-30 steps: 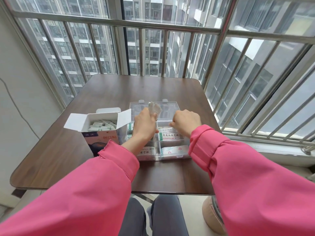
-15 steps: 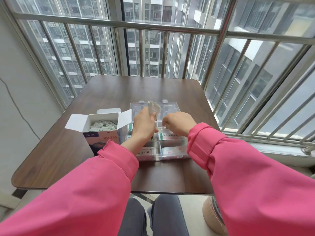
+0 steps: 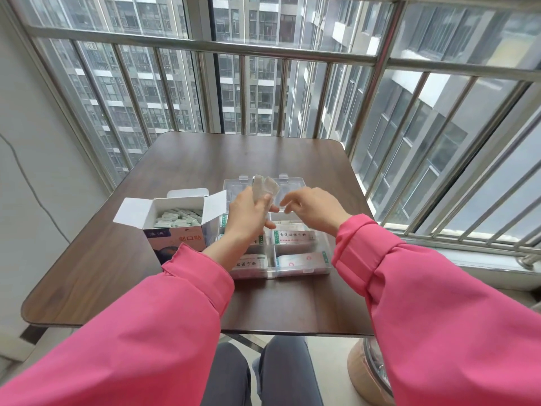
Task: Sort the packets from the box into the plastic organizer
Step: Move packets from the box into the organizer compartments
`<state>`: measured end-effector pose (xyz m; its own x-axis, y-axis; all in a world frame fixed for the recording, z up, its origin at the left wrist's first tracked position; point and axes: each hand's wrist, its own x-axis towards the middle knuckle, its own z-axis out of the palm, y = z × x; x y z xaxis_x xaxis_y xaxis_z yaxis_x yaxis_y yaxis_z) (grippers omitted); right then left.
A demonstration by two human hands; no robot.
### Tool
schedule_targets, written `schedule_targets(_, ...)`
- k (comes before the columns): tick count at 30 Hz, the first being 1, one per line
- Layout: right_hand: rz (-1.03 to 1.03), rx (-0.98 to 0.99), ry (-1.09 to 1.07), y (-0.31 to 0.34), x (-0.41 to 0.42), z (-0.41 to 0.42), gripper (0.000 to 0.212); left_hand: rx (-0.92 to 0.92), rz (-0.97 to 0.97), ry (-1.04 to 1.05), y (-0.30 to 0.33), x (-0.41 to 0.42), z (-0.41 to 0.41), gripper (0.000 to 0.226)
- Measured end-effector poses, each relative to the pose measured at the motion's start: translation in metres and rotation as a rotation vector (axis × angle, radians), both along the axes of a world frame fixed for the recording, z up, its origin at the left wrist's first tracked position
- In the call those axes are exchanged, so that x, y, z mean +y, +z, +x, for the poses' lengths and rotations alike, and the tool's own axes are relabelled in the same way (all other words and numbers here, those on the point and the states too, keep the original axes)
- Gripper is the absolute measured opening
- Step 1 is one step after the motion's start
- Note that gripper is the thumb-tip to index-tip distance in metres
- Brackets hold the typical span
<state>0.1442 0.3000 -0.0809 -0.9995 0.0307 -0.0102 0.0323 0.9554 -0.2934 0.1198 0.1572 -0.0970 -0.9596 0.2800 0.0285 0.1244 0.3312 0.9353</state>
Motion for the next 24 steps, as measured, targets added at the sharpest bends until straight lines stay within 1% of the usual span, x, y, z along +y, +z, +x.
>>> schedule_targets(1, -0.155, 0.066, -0.038, 0.004, 0.000, 0.002, 0.028, -0.051, 0.078, -0.018, 0.002, -0.001, 0.002, 0.017)
schedule_targets(2, -0.357, 0.114, -0.069, 0.008, 0.000, 0.005, 0.025, -0.101, 0.148, -0.044, 0.004, -0.002, 0.005, 0.017)
schedule_targets(4, -0.741, 0.114, -0.103, 0.014, -0.001, 0.013, 0.021, -0.170, 0.232, -0.113, 0.007, -0.004, 0.010, 0.016)
schedule_targets(5, -0.856, 0.103, -0.105, 0.014, -0.002, 0.017, 0.017, -0.184, 0.248, -0.147, 0.009, -0.004, 0.013, 0.014)
schedule_targets(6, -0.904, 0.107, -0.107, 0.013, -0.001, 0.019, 0.010, -0.186, 0.251, -0.176, 0.010, -0.004, 0.016, 0.009)
schedule_targets(7, -0.921, 0.124, -0.109, 0.012, -0.002, 0.022, 0.003, -0.187, 0.251, -0.198, 0.012, -0.005, 0.018, 0.004)
schedule_targets(8, -0.925, 0.147, -0.114, 0.012, -0.002, 0.025, 0.004, -0.192, 0.257, -0.212, 0.013, -0.005, 0.020, 0.005)
schedule_targets(11, -0.990, 0.211, -0.145, 0.016, -0.003, 0.032, 0.011, -0.262, 0.314, -0.210, 0.014, -0.006, 0.023, 0.018)
schedule_targets(13, -1.025, 0.229, -0.172, 0.017, -0.004, 0.038, 0.016, -0.269, 0.329, -0.201, 0.014, -0.008, 0.024, 0.015)
schedule_targets(18, -1.047, 0.169, -0.202, 0.014, -0.004, 0.045, 0.014, -0.238, 0.347, -0.195, 0.015, -0.011, 0.027, 0.005)
schedule_targets(22, -1.091, 0.155, -0.229, 0.013, -0.002, 0.047, 0.018, -0.223, 0.352, -0.165, 0.015, -0.011, 0.028, 0.009)
schedule_targets(24, -1.096, 0.158, -0.241, 0.013, -0.002, 0.048, 0.017, -0.224, 0.353, -0.165, 0.016, -0.010, 0.030, 0.007)
